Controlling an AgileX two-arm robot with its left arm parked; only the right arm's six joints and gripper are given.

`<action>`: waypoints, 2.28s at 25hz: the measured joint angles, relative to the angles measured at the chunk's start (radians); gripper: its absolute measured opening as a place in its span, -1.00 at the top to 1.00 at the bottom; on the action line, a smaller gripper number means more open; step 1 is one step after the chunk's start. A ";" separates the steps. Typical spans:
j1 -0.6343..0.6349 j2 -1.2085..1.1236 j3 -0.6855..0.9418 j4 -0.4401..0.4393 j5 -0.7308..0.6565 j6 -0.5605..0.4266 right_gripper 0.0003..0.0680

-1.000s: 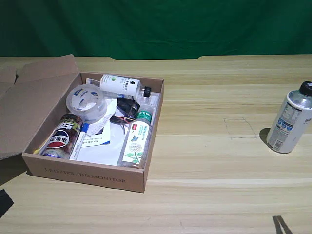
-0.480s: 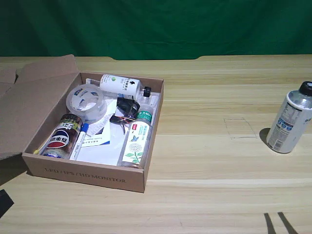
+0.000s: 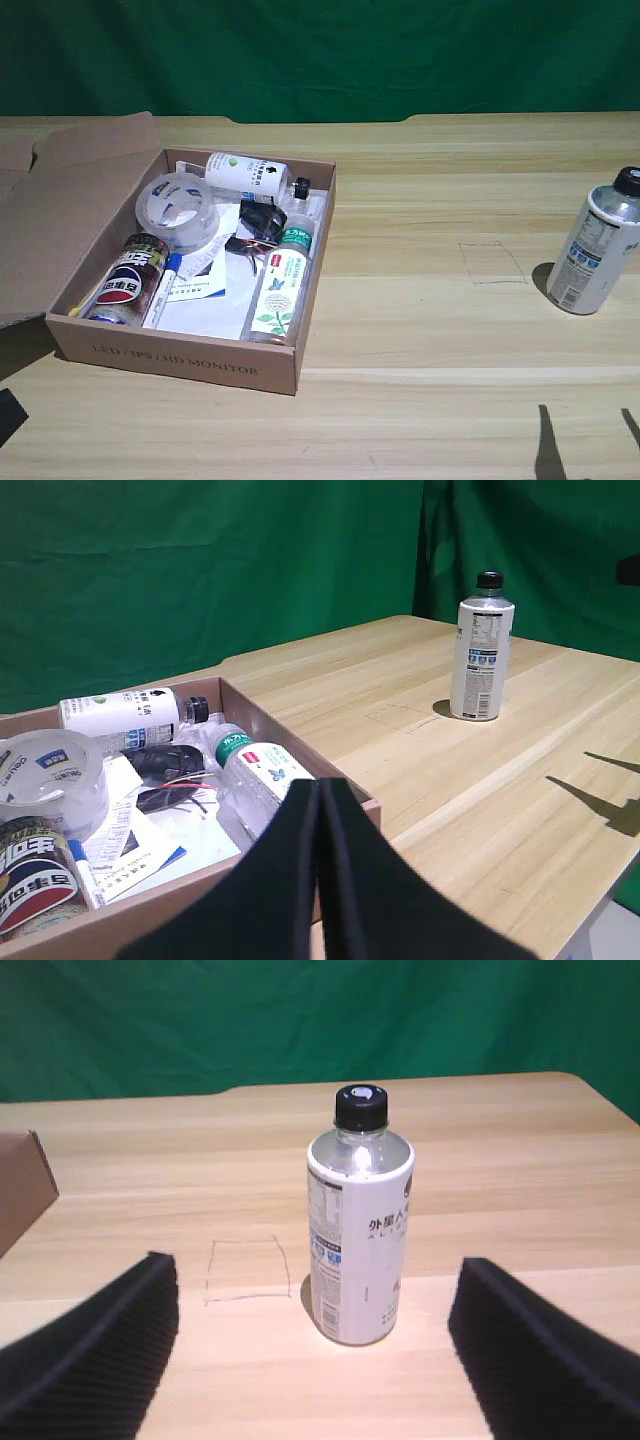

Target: Place the white bottle into the box.

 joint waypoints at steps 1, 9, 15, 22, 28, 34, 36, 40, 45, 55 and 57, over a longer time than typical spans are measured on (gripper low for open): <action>0.000 0.027 -0.008 -0.007 0.000 0.003 -1.00; 0.000 0.351 -0.129 -0.017 0.027 0.078 -0.99; 0.000 0.461 -0.198 -0.017 0.027 0.096 -0.98; 0.000 0.556 -0.242 -0.036 0.003 0.096 -0.87; 0.000 0.628 -0.273 -0.039 0.048 0.102 -0.82; 0.000 0.730 -0.347 -0.039 0.052 0.147 -0.82; 0.000 0.769 -0.367 -0.039 0.045 0.150 -0.82; 0.000 0.845 -0.408 -0.039 0.043 0.152 -0.83; 0.000 0.910 -0.452 -0.039 0.054 0.152 -0.83; 0.000 1.024 -0.518 -0.043 0.087 0.152 -0.83; 0.000 1.044 -0.526 -0.043 0.087 0.152 -0.83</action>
